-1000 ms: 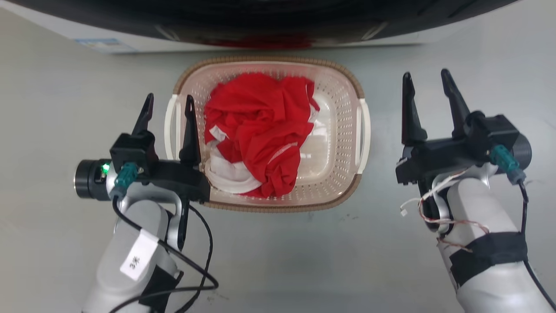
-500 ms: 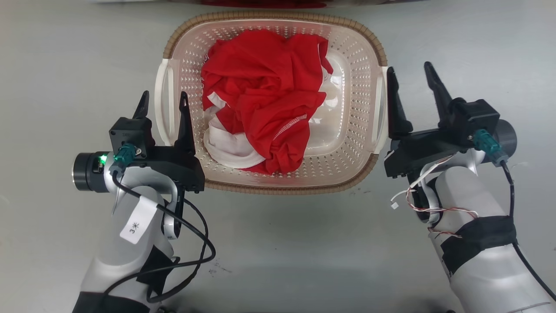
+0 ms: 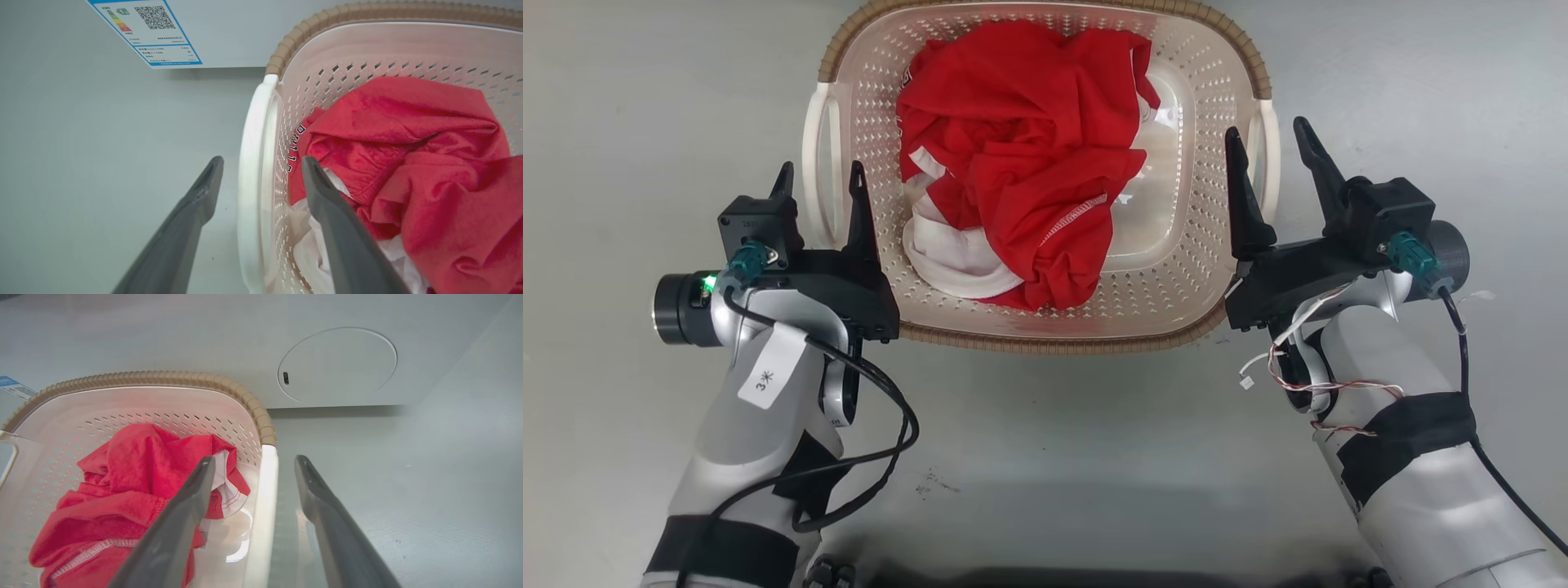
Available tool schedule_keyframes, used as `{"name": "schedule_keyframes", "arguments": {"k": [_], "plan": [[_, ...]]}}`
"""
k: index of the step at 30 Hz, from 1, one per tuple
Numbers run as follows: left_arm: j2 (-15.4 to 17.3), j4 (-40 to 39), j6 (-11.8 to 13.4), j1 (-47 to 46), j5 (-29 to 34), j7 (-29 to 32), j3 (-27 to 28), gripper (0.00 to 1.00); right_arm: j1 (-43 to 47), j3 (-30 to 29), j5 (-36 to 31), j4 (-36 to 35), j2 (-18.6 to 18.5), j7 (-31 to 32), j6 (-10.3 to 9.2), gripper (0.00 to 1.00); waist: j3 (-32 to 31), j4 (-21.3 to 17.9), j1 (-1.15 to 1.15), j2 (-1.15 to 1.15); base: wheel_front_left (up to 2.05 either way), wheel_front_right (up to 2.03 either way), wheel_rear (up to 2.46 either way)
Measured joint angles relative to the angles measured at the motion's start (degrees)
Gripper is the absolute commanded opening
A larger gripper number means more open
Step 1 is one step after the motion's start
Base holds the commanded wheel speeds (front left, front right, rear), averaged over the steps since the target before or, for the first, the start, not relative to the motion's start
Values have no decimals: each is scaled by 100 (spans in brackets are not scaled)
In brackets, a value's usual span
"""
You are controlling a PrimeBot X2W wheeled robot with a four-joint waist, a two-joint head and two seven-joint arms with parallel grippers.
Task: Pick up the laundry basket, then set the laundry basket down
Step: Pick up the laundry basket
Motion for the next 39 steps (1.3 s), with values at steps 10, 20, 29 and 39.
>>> {"name": "schedule_keyframes", "arguments": {"k": [10, 20, 29, 39], "plan": [[-7, 476, -107, -224, -71, -1, -116, 100, -99, 225, 313, 450, -2, 1, -101, 100, 99, 27, -1, 0, 0, 0, 0], [-12, 832, -264, -486, -282, -1, -337, 100, -335, 609, 679, 848, -9, 1, -194, 100, 143, 51, -1, 0, 0, 0, 0], [-14, 1093, -397, -728, -376, 0, -566, 100, -571, 836, 1021, 1137, -11, 0, -250, 100, 195, 53, -1, 0, 0, 0, 0], [-15, 1314, -402, -808, -533, 24, -761, 100, -700, 1074, 1274, 1366, -15, 1, -296, 100, 229, 66, -1, 0, 0, 0, 0]]}}
